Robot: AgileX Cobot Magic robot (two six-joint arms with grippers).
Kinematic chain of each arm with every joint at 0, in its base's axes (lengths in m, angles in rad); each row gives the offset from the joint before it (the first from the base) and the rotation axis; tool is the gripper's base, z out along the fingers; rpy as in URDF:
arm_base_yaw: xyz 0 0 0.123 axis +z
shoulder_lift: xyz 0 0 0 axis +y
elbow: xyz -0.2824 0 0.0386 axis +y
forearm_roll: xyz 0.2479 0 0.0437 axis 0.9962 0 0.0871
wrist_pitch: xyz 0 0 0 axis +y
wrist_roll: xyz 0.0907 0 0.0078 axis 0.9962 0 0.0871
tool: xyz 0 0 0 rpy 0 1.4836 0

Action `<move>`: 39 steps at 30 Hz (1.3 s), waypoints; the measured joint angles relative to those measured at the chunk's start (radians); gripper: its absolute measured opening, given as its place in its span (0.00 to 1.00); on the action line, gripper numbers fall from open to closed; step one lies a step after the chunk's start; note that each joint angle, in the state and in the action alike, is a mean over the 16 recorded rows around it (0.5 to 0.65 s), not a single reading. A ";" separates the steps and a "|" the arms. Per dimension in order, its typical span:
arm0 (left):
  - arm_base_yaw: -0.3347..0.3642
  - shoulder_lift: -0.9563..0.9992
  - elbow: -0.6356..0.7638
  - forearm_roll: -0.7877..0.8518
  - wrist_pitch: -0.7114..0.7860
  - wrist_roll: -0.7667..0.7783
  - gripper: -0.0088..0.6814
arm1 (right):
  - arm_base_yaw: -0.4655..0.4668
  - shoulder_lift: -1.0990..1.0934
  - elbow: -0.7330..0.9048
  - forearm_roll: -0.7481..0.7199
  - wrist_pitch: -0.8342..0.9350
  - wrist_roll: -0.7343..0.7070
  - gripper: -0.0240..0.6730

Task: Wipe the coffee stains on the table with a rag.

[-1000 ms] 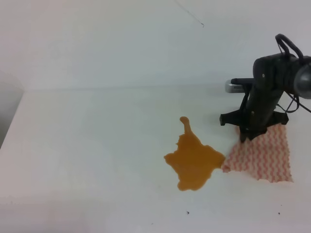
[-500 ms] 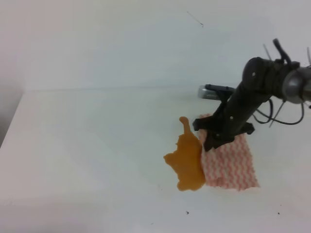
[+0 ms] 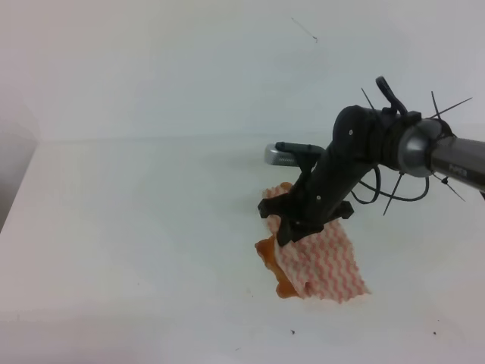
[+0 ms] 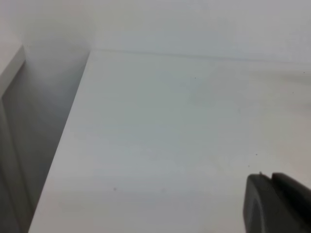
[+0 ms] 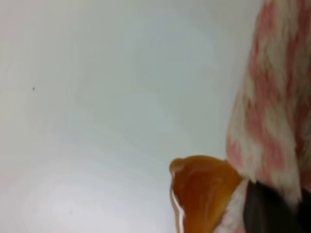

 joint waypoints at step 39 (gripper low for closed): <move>0.000 0.002 0.000 0.000 0.000 0.000 0.01 | 0.160 0.117 -0.345 -0.172 0.311 0.089 0.05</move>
